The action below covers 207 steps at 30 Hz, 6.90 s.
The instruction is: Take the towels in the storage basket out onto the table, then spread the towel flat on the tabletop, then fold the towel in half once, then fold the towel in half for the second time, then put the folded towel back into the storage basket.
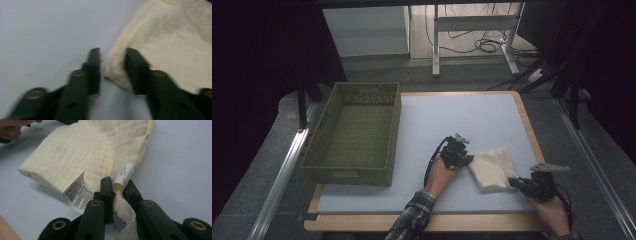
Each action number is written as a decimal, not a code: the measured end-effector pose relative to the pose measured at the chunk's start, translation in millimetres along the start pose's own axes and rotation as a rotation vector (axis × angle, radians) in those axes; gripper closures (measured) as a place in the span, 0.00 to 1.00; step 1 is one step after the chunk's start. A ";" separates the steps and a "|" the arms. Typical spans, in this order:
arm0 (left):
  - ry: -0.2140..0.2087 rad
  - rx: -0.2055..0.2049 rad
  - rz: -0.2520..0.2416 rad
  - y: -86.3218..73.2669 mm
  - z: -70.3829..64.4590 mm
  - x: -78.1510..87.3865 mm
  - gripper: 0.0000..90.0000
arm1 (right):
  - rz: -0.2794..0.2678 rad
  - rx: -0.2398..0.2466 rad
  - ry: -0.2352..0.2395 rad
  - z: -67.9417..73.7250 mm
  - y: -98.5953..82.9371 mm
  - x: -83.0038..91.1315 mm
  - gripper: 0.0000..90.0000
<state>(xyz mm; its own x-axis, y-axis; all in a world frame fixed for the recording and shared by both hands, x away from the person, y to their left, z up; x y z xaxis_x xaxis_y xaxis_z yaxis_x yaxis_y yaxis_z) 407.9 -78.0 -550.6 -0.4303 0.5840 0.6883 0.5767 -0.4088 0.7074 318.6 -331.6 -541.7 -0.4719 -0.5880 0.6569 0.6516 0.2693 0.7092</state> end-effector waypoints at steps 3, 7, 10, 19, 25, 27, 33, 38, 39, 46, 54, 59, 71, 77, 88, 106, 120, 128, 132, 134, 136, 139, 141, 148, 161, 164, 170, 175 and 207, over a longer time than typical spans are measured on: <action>0.025 -0.043 -0.003 2.9 -2.7 1.4 0.96 | -0.001 0.000 -0.001 1.0 1.0 1.5 0.91; 0.033 -0.046 -0.030 7.6 -2.3 6.2 0.96 | -0.016 0.011 0.009 5.3 3.0 4.1 0.91; 0.046 -0.066 -0.060 15.5 -2.2 17.3 0.96 | -0.032 0.028 0.024 11.1 7.5 7.2 0.91; 0.102 -0.109 -0.079 23.0 5.7 41.9 0.96 | -0.074 0.047 0.068 24.7 23.2 7.6 0.91; 0.155 -0.142 -0.078 29.9 11.7 62.3 0.96 | -0.102 0.081 0.093 41.8 41.4 3.1 0.91; 0.172 -0.143 -0.081 33.0 17.1 73.0 0.96 | -0.112 0.090 0.095 45.9 47.1 2.1 0.91; 0.221 -0.147 -0.079 38.8 27.3 97.1 0.96 | -0.143 0.102 0.109 57.3 64.5 -3.1 0.91; 0.257 -0.151 -0.084 44.4 33.6 117.7 0.96 | -0.161 0.125 0.121 69.2 78.5 -8.1 0.91; 0.262 -0.151 -0.086 45.5 35.0 121.6 0.96 | -0.165 0.128 0.124 71.2 81.3 -8.9 0.91; 0.297 -0.156 -0.086 51.9 44.8 143.8 0.96 | -0.183 0.136 0.152 84.8 100.4 -16.4 0.91; 0.341 -0.147 -0.087 53.2 60.8 168.5 0.96 | -0.185 0.168 0.171 100.7 118.7 -29.2 0.91; 0.351 -0.129 -0.093 50.8 70.3 180.4 0.96 | -0.182 0.169 0.191 108.7 128.7 -35.0 0.91; 0.373 -0.079 -0.110 45.0 91.9 210.5 0.96 | -0.176 0.176 0.241 129.6 153.0 -49.6 0.91; 0.379 -0.069 -0.111 42.5 100.4 219.7 0.96 | -0.172 0.183 0.253 138.3 162.8 -56.5 0.91; 0.397 -0.030 -0.117 34.6 121.8 234.4 0.96 | -0.171 0.202 0.262 155.7 178.4 -68.8 0.91; 0.448 0.015 -0.118 21.5 159.5 264.8 0.96 | -0.170 0.206 0.307 193.2 207.3 -92.2 0.91; 0.531 0.065 -0.078 -9.1 201.3 294.0 0.96 | -0.148 0.226 0.314 238.5 221.7 -142.8 0.90; 0.559 0.101 -0.053 -30.6 221.2 302.6 0.96 | -0.124 0.242 0.316 261.5 222.0 -172.5 0.90; 0.571 0.113 -0.033 -41.1 232.0 302.9 0.96 | -0.104 0.256 0.312 275.3 221.4 -190.6 0.90; 0.574 0.118 -0.027 -44.2 236.0 301.9 0.96 | -0.094 0.258 0.307 279.4 221.3 -197.5 0.90; 0.575 0.123 -0.020 -46.9 240.5 300.4 0.96 | -0.085 0.261 0.295 282.6 221.4 -204.6 0.90; 0.574 0.131 -0.009 -50.7 247.7 297.7 0.96 | -0.063 0.271 0.278 287.2 222.2 -215.1 0.90; 0.575 0.132 0.001 -53.0 252.4 295.5 0.96 | -0.048 0.275 0.267 289.9 223.6 -221.1 0.90; 0.576 0.126 0.053 -57.8 268.4 284.8 0.96 | 0.010 0.307 0.220 300.9 231.0 -237.4 0.90; 0.584 0.114 0.124 -60.3 292.1 270.3 0.96 | 0.097 0.338 0.148 317.5 241.1 -261.2 0.90; 0.587 0.107 0.146 -60.6 296.7 265.4 0.96 | 0.113 0.335 0.139 318.3 243.5 -266.5 0.89; 0.590 0.091 0.183 -60.1 303.1 256.0 0.96 | 0.152 0.347 0.120 320.9 249.5 -273.2 0.88; 0.602 0.070 0.220 -58.7 306.3 249.8 0.96 | 0.179 0.330 0.134 323.8 255.3 -279.8 0.86; 0.612 0.189 0.088 -55.0 294.8 260.3 0.27 | 0.056 0.399 0.177 302.3 259.7 -249.9 0.39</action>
<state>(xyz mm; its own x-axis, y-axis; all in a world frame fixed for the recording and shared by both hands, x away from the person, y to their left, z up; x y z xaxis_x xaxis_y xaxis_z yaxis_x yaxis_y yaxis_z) 468.9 303.3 -457.8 -0.6618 0.0251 0.7492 0.7163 -0.2737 0.6419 426.2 115.9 -444.2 -0.3105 -0.6765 0.6678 0.3764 0.5575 0.7399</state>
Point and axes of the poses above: each handheld gripper's, and its own axes: x roughly backward along the jaws, y roughly out of its top, z roughly to its left, the point moved 3 cm from there along -x, roughly forward along the jaws, and after that the axes turned 6 degrees about y, right-handed, at the moved point
